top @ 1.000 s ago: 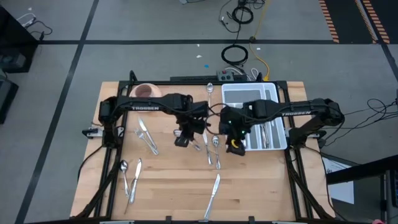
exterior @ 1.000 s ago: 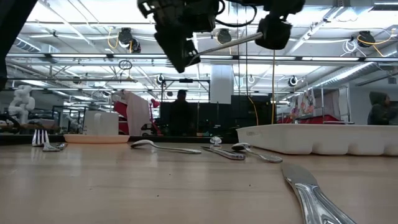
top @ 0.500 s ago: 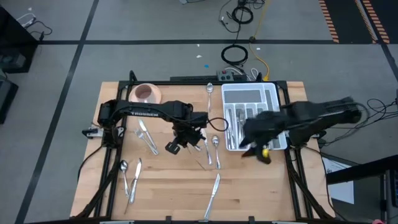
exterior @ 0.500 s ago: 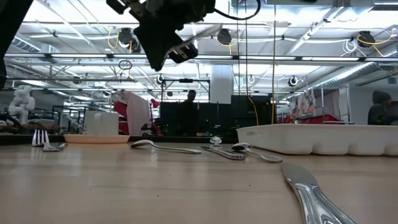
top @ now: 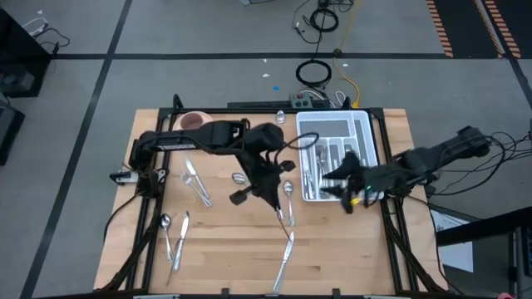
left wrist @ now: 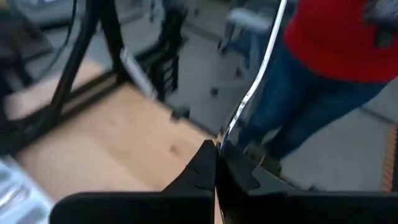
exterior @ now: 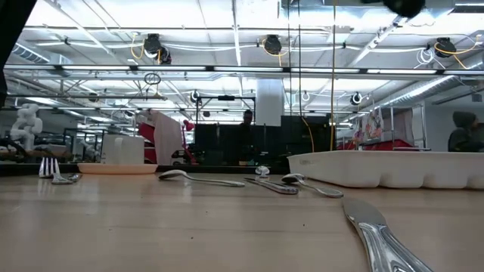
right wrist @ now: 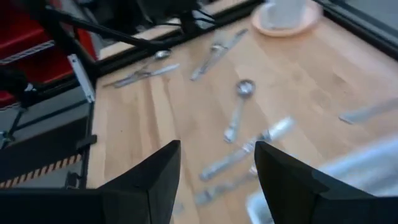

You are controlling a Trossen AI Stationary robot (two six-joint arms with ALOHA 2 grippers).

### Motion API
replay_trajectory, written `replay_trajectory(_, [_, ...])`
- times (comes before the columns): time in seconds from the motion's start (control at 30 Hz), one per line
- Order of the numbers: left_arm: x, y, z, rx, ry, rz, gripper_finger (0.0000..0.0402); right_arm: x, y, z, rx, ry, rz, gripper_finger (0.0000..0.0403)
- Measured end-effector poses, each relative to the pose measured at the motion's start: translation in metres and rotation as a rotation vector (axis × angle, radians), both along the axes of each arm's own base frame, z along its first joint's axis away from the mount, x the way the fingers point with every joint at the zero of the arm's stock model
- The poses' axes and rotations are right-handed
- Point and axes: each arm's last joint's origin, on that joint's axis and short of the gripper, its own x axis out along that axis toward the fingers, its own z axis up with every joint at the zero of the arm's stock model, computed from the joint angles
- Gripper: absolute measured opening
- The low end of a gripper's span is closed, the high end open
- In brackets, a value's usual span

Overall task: Sort silverware
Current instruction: Put the silver fork into the silverware rack

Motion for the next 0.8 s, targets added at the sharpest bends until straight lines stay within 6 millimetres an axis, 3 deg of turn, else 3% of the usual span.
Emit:
replay_trajectory(0.07, [0.002,0.003,0.005,-0.053,-0.025,-0.014,0.0003,0.016,0.007,-0.013,-0.016,-0.069,0.037,0.0199])
replay_trajectory(0.2, [0.007,0.005,0.011,-0.174,-0.071,-0.105,0.0003,0.038,0.018,-0.011,-0.107,-0.244,0.166,0.0199])
replay_trajectory(0.33, [0.006,0.004,0.014,-0.308,-0.088,-0.292,0.0003,0.044,0.023,-0.013,-0.231,-0.263,0.271,0.0199])
replay_trajectory(0.5, [0.003,0.006,0.015,-0.420,0.036,-0.341,0.0003,0.044,0.023,-0.010,-0.240,-0.283,0.295,0.0199])
replay_trajectory(0.67, [0.004,0.004,0.001,-0.473,0.134,-0.368,0.0003,0.042,0.025,0.017,-0.216,-0.375,0.377,0.0199])
replay_trajectory(0.8, [0.014,0.005,-0.021,-0.523,0.205,-0.399,0.0003,0.039,0.028,0.047,-0.216,-0.477,0.463,0.0199])
